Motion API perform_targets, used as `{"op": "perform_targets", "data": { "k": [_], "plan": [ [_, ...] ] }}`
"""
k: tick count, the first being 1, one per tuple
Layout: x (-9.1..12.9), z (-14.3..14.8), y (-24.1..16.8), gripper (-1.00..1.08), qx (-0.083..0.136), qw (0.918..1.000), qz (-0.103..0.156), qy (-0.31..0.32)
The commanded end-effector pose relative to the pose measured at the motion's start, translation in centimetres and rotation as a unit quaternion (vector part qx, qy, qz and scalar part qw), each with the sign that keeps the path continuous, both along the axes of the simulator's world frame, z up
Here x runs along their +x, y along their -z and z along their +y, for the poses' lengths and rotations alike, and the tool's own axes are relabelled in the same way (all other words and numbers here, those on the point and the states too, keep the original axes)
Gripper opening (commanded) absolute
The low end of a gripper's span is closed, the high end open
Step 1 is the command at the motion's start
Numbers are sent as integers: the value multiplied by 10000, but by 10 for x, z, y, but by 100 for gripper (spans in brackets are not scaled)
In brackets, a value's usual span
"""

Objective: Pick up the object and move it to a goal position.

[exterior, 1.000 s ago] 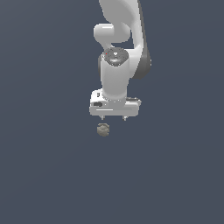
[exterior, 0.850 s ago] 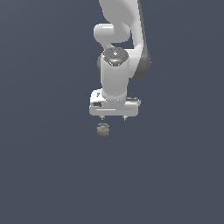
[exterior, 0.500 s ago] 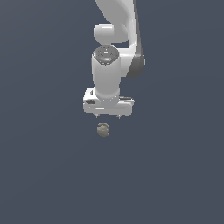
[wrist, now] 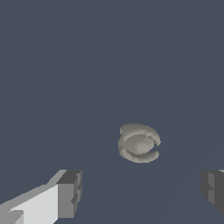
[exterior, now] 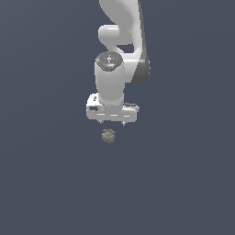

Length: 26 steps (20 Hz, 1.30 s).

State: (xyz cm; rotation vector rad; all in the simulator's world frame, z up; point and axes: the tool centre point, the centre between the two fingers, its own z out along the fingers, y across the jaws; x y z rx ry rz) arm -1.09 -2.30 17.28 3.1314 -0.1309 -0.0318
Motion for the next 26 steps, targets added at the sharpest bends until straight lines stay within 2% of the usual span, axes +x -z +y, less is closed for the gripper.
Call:
{"op": "perform_targets", "data": {
  "k": [1,12,26],
  "plan": [
    [-1,-3,10,100,6,10000,-7,72],
    [-10,-22,71,100,27,9986,-88,527],
    [-14,-26,94,100,25,9980,-98,617]
  ]
}}
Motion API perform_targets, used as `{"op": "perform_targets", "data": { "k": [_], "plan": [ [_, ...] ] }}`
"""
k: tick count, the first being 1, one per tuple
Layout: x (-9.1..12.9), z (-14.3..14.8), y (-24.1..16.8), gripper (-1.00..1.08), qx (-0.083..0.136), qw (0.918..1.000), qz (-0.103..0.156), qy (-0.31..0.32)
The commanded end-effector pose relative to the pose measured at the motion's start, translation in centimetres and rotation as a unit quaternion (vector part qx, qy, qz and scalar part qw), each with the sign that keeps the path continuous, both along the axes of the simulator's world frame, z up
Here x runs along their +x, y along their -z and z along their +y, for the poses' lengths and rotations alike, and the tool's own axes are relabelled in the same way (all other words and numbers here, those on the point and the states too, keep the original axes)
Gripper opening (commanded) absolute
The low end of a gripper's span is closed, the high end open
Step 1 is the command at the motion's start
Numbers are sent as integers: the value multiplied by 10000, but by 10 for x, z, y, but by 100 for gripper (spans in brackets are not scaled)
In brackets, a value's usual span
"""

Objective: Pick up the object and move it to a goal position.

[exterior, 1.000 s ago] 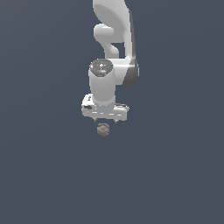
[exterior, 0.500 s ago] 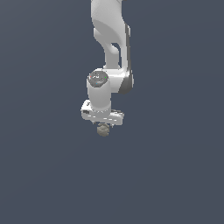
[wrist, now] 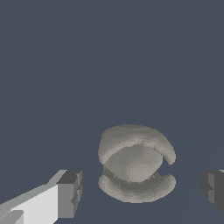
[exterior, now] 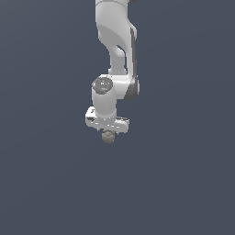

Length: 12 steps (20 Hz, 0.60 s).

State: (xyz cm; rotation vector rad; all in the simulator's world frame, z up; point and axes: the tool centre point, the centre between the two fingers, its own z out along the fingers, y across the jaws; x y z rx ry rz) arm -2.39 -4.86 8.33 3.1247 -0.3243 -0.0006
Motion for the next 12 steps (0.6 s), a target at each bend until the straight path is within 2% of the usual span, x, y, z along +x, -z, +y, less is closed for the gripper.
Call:
{"op": "perform_targets", "data": {
  "k": [1,7,12],
  "plan": [
    [-1,0,9,100,0,10000,4,3],
    [-1,0,37,100,0,10000,-1,10],
    [0,0,44,100,0,10000,-1,10]
  ]
}}
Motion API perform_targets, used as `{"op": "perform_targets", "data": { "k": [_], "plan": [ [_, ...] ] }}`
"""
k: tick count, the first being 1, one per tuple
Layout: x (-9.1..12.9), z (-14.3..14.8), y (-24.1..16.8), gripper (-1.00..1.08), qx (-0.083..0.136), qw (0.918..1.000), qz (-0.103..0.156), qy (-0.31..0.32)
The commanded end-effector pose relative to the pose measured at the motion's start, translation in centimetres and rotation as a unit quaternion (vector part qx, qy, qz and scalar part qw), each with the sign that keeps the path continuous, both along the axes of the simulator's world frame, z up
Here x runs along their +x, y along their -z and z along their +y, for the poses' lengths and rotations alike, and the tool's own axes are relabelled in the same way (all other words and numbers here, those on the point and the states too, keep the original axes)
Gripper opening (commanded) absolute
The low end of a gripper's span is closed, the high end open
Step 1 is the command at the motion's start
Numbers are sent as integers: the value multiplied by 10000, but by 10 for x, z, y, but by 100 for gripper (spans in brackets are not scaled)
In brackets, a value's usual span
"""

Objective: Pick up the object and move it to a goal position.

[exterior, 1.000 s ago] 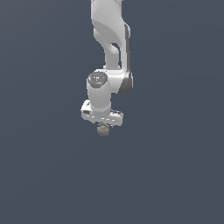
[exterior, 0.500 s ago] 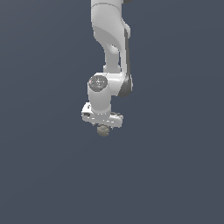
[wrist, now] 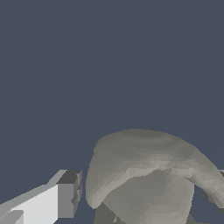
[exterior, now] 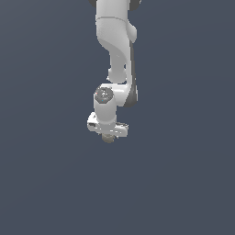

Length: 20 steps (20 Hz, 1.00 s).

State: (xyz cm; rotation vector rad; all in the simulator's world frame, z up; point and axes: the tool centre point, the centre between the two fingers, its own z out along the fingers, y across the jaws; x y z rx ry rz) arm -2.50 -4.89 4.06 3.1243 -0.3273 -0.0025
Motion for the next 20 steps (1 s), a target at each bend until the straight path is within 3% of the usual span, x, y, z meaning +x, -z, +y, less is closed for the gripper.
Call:
{"op": "perform_targets", "data": {
  "k": [1,13,20],
  "plan": [
    [1,0,1,-100,0,10000,-7,0],
    [0,1,0,-100,0,10000,-7,0],
    [-11,22,-5,-100,0,10000,-7,0]
  ]
}}
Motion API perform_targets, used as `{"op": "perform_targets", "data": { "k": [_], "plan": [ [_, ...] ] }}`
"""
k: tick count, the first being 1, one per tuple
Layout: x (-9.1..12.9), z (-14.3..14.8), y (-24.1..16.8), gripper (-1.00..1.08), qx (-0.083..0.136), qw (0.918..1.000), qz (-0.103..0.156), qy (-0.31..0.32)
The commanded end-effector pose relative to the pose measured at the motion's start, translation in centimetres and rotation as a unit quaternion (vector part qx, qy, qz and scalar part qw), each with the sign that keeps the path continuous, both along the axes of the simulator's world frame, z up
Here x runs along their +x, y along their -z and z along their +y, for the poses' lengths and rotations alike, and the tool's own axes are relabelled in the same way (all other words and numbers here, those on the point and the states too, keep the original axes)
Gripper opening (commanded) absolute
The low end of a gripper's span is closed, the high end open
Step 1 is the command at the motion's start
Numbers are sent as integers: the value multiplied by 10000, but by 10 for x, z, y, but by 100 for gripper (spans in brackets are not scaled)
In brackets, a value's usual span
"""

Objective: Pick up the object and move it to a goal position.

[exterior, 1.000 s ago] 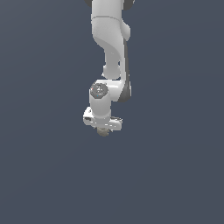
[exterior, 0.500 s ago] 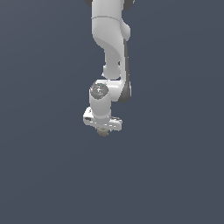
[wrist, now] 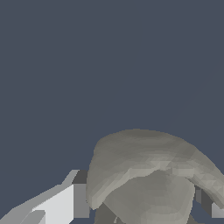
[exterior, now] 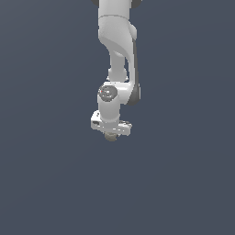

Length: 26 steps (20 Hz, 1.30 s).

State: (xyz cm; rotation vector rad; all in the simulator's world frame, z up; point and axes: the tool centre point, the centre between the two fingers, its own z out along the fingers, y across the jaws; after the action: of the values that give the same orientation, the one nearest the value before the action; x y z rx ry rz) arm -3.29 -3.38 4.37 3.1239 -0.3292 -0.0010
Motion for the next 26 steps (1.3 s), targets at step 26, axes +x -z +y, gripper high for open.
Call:
{"op": "perform_targets", "data": {
  "k": [26],
  "plan": [
    [-96,199,-48,-100,1,10000,-2,-6]
  ]
}}
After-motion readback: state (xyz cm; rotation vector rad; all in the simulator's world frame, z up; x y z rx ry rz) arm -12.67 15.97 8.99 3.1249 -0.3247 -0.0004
